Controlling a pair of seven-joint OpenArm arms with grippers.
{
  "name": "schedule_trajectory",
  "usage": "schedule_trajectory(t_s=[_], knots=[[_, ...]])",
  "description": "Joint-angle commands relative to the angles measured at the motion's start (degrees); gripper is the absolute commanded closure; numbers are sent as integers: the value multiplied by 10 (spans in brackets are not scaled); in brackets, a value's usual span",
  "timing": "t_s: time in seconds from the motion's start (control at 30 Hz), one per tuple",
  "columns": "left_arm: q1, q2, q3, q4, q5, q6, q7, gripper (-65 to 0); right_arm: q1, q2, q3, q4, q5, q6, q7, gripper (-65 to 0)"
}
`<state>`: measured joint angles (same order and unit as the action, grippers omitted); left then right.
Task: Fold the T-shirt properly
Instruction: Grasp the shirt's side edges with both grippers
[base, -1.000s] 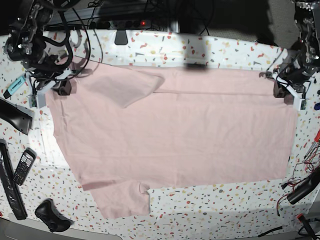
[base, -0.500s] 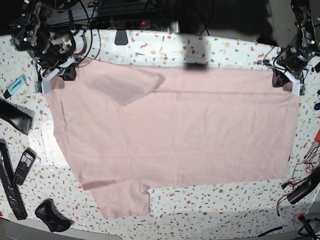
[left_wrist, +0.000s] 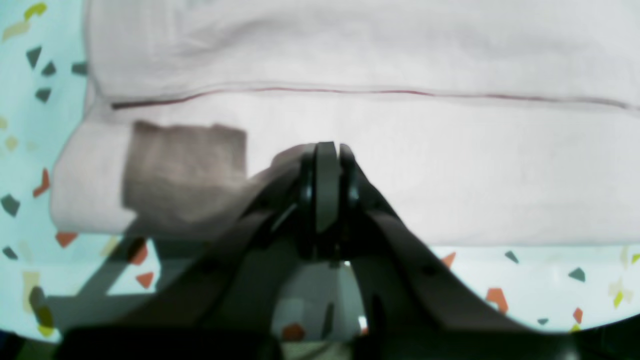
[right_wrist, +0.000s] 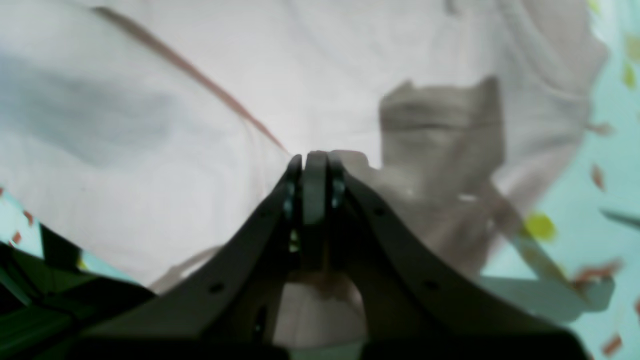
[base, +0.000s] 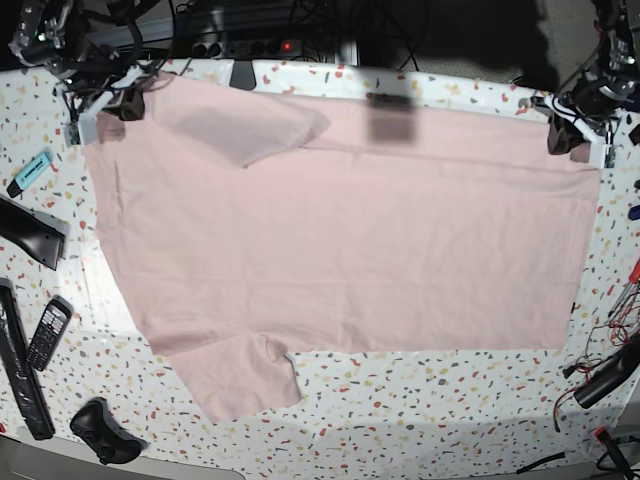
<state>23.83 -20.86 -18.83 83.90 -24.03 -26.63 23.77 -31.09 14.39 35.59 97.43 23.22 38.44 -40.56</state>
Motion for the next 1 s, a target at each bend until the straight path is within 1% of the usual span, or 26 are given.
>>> schedule_trajectory(t_s=[0.0, 0.27, 0.33, 0.43, 0.63, 0.83, 0.97], knots=[[19, -6, 1, -2, 19, -3, 54, 0, -9, 7, 9, 11, -7, 2, -1, 0], [61, -11, 1, -2, 19, -7, 64, 0, -44, 5, 15, 16, -6, 2, -9, 0], [68, -11, 1, -2, 15, -15, 66, 0, -52, 5, 19, 16, -5, 2, -9, 0], [78, -10, 1, -2, 14, -28, 68, 0, -55, 5, 36, 18, -5, 2, -16, 0], [81, -11, 1, -1, 0, -28, 83, 0, -55, 5, 79, 50, -5, 2, -19, 0], [94, -11, 1, 10, -1, -42, 94, 0, -54, 6, 82, 81, -1, 2, -24, 0], [98, -12, 1, 48, -1, -43, 96, 0, -49, 11, 82, 94, 0, 1, -23, 0]])
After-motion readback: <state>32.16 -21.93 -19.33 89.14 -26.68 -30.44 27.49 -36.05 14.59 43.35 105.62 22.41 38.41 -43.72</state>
